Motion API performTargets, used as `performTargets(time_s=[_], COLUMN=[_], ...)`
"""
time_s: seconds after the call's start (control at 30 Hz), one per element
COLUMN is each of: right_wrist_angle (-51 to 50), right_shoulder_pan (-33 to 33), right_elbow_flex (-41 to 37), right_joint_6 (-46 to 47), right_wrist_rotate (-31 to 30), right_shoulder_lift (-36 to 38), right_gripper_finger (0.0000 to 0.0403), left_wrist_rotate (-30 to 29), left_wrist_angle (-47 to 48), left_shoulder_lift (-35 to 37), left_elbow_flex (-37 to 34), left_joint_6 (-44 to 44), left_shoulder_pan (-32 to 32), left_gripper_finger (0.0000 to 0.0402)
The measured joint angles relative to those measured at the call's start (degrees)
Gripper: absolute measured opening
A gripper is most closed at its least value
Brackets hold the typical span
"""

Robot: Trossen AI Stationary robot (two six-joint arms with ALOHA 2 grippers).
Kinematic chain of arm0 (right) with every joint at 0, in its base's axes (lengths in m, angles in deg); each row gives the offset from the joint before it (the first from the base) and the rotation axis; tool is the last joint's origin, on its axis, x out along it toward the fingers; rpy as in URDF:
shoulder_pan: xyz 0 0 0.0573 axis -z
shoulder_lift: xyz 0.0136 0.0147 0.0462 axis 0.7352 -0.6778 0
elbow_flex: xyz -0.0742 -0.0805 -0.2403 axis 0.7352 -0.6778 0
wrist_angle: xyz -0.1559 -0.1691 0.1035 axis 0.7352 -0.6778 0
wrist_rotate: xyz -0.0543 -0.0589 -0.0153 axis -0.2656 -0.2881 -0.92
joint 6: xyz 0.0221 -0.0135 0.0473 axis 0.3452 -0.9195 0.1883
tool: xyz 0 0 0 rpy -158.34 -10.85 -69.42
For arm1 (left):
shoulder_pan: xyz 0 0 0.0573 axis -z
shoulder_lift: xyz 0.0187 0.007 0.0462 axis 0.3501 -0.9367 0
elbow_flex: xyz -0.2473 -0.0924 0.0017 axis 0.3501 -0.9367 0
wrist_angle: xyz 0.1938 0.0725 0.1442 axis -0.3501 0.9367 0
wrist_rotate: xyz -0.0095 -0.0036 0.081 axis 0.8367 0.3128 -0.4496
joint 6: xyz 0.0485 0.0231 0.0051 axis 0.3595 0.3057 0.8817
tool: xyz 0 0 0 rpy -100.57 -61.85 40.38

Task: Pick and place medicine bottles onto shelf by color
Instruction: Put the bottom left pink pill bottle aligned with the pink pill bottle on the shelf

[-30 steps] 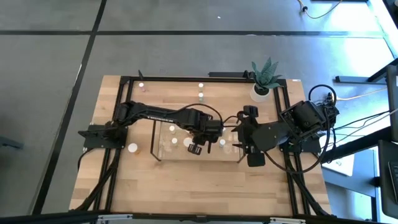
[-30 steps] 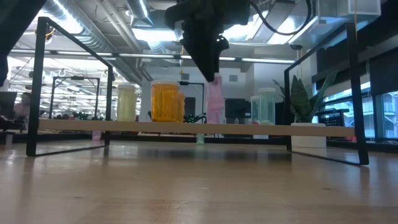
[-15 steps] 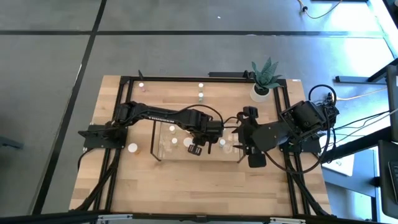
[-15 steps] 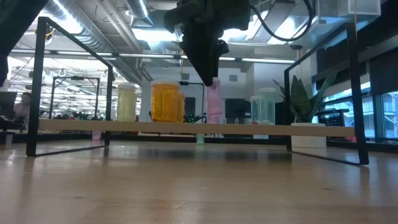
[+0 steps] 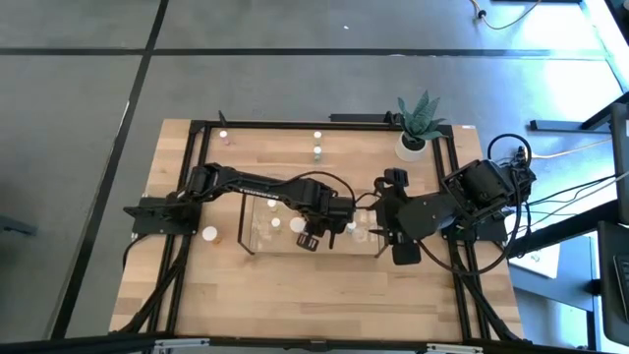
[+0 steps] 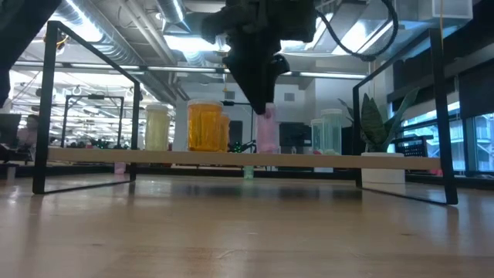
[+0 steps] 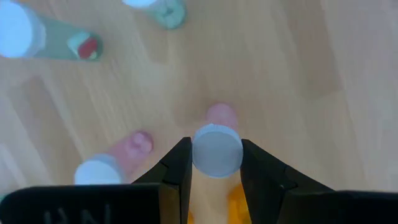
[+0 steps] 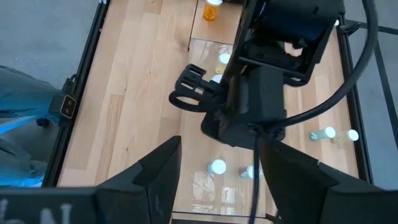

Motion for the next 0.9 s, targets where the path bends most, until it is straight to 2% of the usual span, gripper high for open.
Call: performTargets(time_s=[0.17, 0.43, 0.9], right_wrist_angle=[-0.09, -0.09, -0.11], right_shoulder_pan=[0.0, 0.02, 0.02], right_elbow_flex=[0.0, 0.0, 0.0], right_joint_6=[0.0, 0.0, 0.0], right_wrist_rotate=[-0.03, -0.04, -0.04], right_shoulder_lift=[0.0, 0.0, 0.0], right_gripper_finger=[0.0217, 0.0217, 0.0217], left_wrist_rotate=[-3.7, -1.88, -2.27], left_wrist_angle=[0.38, 0.17, -0.28], left_shoulder_lift=[-0.22, -0.24, -0.24], left_elbow_flex=[-0.01, -0.01, -0.01], left_joint_6=[-0.57, -1.53, -1.07], left_shoulder_pan=[0.15, 0.15, 0.15], left_gripper_finger=[0.0095, 0.0099, 0.0133])
